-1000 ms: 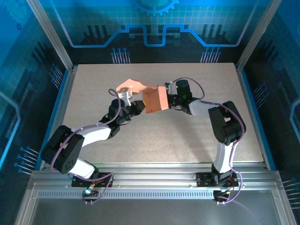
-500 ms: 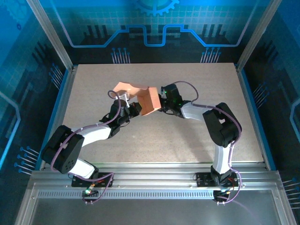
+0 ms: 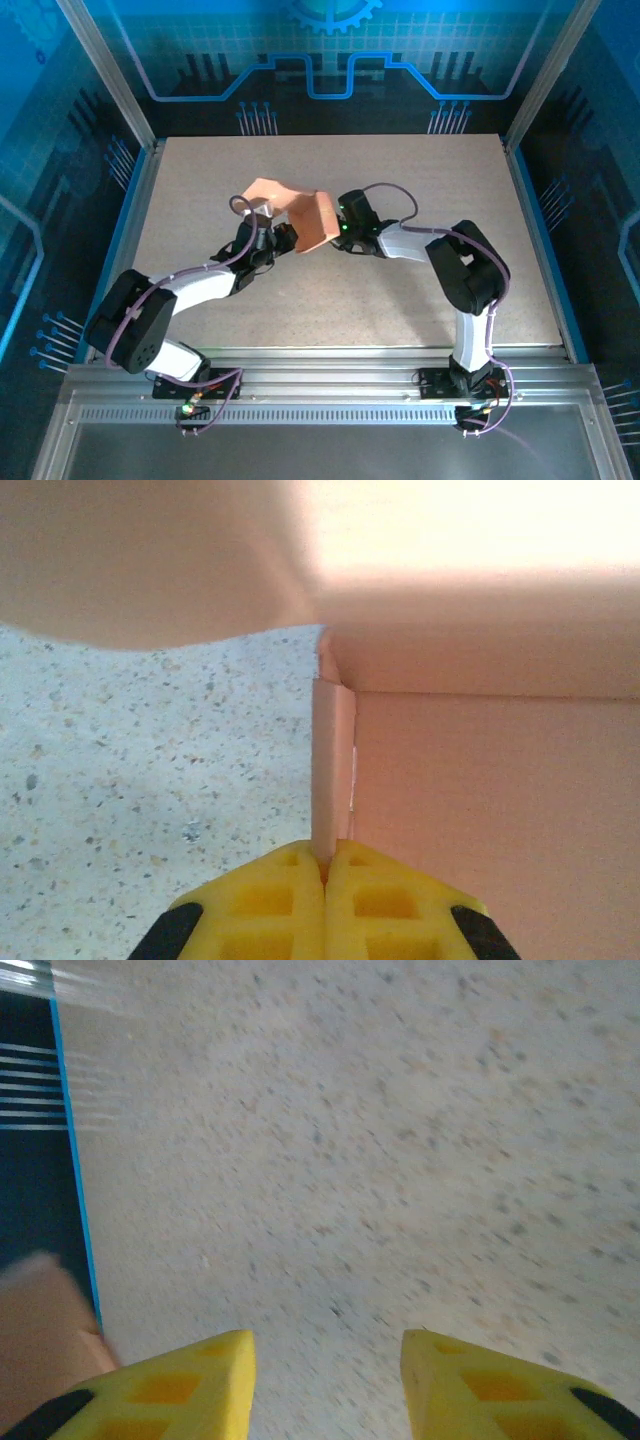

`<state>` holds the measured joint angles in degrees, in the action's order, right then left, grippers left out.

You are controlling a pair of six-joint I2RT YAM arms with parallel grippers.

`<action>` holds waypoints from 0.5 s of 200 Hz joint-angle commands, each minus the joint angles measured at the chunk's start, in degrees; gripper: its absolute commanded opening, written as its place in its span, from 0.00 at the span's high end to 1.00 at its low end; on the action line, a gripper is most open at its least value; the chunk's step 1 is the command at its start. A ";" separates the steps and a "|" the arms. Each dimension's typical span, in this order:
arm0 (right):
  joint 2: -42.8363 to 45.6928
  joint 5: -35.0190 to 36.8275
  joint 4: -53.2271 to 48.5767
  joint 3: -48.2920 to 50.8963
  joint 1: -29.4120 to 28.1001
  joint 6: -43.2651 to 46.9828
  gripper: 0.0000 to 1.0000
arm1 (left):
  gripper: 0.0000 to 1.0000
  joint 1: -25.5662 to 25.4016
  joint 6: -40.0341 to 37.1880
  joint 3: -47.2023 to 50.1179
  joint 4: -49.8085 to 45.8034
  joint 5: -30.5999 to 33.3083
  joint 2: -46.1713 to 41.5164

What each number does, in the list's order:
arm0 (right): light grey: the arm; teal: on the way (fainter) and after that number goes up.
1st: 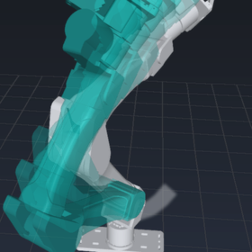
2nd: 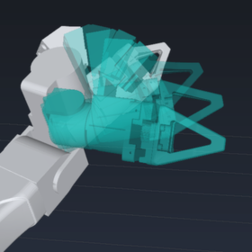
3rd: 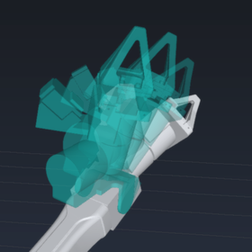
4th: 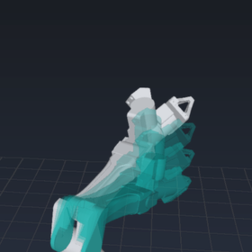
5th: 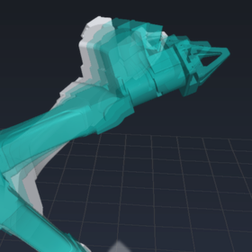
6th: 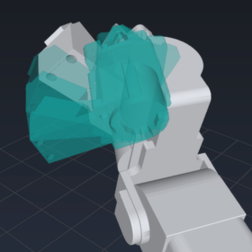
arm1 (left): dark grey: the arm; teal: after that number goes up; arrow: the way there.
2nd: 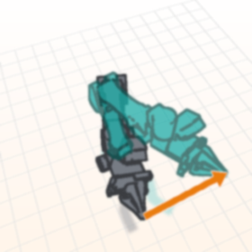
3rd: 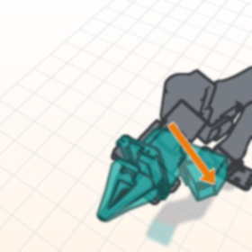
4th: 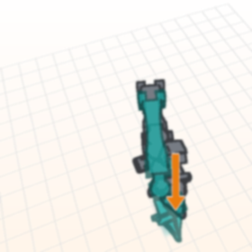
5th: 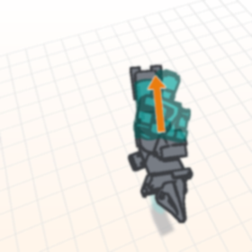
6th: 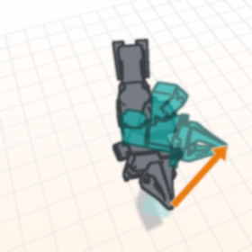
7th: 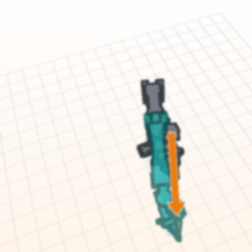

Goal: Fold the paper box

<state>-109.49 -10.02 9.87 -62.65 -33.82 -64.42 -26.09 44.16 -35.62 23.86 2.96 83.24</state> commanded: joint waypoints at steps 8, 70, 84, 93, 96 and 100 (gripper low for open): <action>6.36 -5.58 -0.41 4.27 3.93 3.04 0.47 | 1.00 1.46 -1.25 -1.35 1.42 -1.40 -3.43; 17.86 0.53 -8.39 11.94 13.58 10.38 0.39 | 1.00 3.19 -11.60 -8.59 -21.02 3.22 -2.12; 21.08 3.91 -12.31 11.94 13.57 15.41 0.39 | 1.00 3.16 -13.15 -10.45 -25.92 4.91 -0.95; 23.18 5.85 -13.82 11.69 13.35 18.47 0.38 | 1.00 3.12 -13.79 -11.54 -28.29 5.69 -0.24; 23.90 6.49 -14.33 11.63 13.24 19.33 0.38 | 1.00 3.09 -14.03 -11.91 -28.97 5.85 0.05; 24.79 7.45 -14.85 11.53 13.02 20.50 0.38 | 1.00 3.10 -14.19 -12.42 -29.87 5.98 0.40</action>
<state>-90.48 -8.82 1.65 -51.03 -20.14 -53.91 -23.09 35.00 -44.66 5.34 5.43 81.38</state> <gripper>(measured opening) 0.617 0.050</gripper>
